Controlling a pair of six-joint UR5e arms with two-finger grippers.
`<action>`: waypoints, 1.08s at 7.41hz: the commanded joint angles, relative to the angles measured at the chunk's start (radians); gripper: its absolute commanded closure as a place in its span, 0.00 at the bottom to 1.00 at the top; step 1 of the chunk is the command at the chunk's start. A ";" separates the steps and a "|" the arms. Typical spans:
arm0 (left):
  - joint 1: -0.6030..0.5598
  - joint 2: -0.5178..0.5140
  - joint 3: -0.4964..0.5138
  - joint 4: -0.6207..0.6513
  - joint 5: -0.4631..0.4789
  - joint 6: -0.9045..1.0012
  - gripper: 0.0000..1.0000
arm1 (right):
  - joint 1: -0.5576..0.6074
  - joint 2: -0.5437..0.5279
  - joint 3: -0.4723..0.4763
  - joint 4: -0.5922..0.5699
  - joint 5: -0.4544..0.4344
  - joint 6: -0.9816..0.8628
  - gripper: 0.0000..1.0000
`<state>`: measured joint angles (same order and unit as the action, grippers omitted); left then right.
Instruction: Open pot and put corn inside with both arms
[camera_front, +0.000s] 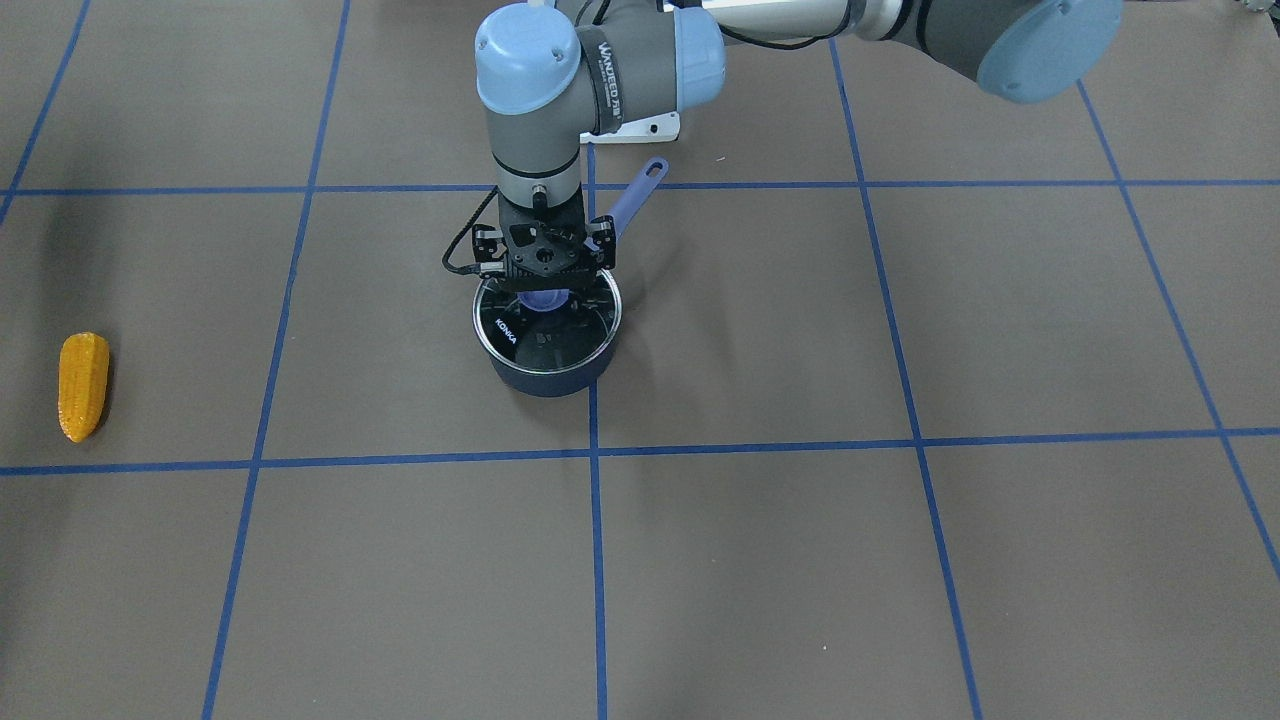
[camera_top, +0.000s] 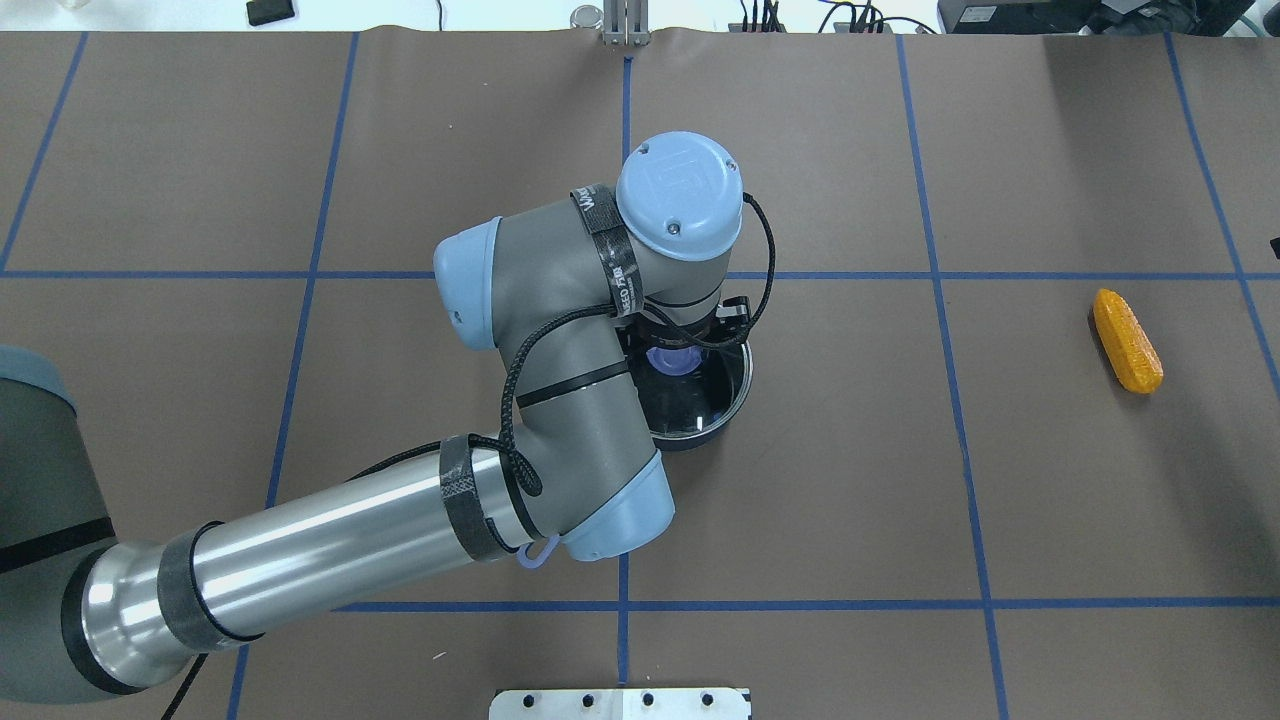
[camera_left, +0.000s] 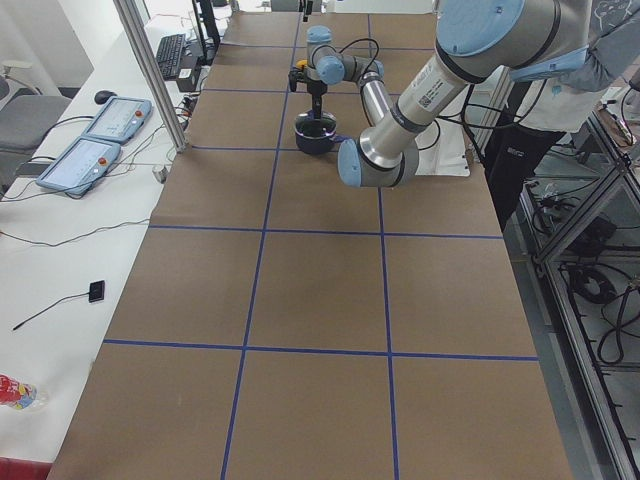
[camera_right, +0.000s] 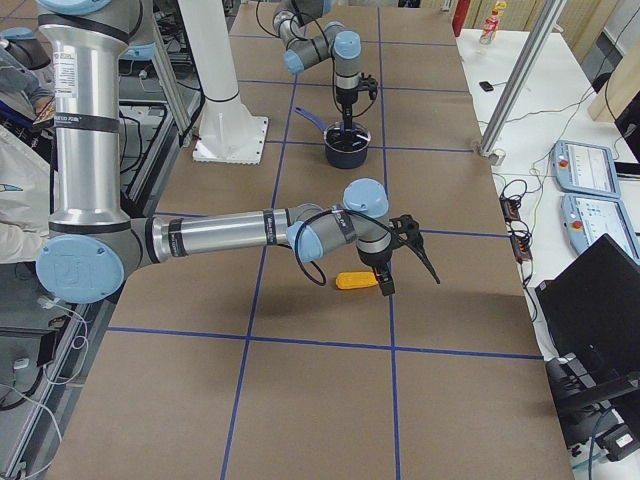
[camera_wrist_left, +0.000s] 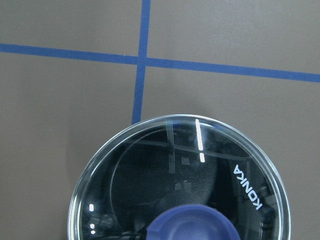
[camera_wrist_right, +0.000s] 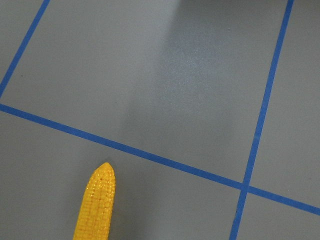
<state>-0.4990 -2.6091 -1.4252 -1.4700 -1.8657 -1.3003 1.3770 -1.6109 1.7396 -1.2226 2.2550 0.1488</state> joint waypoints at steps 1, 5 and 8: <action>0.000 0.000 0.003 -0.012 0.000 0.022 0.53 | -0.003 0.000 0.000 0.000 -0.002 0.000 0.00; -0.004 0.003 -0.043 -0.001 0.000 0.039 0.72 | -0.003 0.002 0.000 0.000 0.000 0.001 0.00; -0.065 0.137 -0.243 0.058 -0.012 0.144 0.74 | -0.003 0.008 0.000 0.000 -0.002 0.001 0.00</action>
<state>-0.5365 -2.5504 -1.5578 -1.4441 -1.8730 -1.2216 1.3744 -1.6055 1.7396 -1.2222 2.2539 0.1492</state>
